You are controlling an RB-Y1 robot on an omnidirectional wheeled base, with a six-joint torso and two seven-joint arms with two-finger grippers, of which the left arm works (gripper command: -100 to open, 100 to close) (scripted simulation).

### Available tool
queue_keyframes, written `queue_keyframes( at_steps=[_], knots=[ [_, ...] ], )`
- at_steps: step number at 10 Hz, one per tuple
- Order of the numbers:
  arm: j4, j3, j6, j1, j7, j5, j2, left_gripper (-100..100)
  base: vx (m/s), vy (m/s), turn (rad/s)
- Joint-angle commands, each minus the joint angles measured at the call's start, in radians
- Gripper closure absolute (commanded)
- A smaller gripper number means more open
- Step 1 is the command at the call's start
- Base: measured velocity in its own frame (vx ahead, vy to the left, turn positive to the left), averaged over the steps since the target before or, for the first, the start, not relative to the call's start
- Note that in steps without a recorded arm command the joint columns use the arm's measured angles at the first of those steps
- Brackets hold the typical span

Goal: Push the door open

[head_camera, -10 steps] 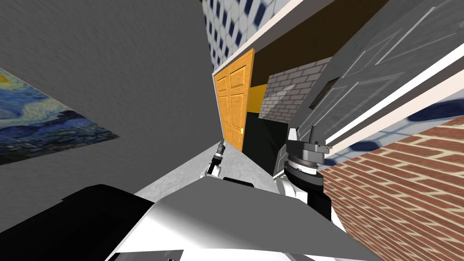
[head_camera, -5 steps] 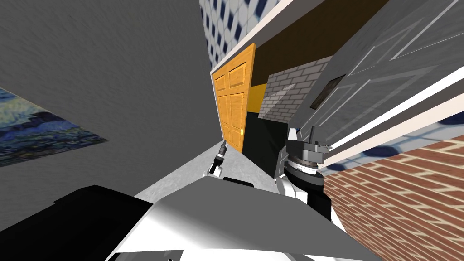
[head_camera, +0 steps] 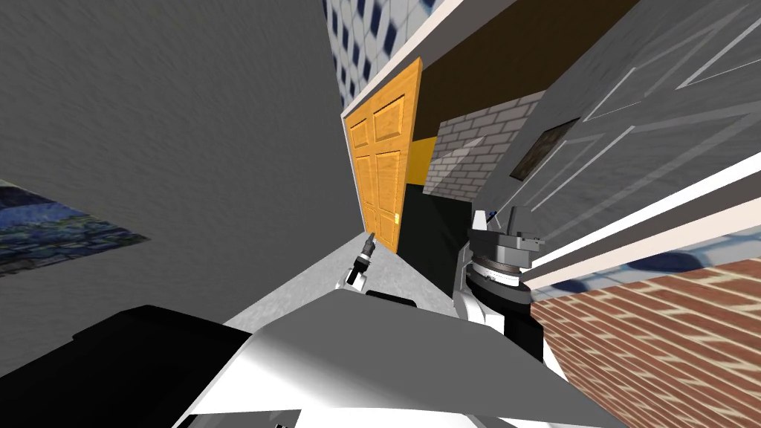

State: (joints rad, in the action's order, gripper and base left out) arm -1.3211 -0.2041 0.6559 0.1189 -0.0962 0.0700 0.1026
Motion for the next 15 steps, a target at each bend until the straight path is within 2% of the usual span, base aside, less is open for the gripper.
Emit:
queue_keyframes(
  at_steps=[1,12,13,15],
  knots=[
    [0.033,-0.007,0.008,-0.014,-0.009,0.007,0.001,-100,0.097,0.020,-0.017],
    [0.264,-0.053,0.064,-0.112,-0.057,0.052,-0.009,-100,0.097,0.020,-0.020],
    [0.304,-0.061,0.074,-0.129,-0.065,0.060,-0.011,-100,0.140,0.045,-0.036],
    [0.322,-0.065,0.078,-0.137,-0.069,0.064,-0.013,-100,0.085,0.030,-0.010]
  ],
)
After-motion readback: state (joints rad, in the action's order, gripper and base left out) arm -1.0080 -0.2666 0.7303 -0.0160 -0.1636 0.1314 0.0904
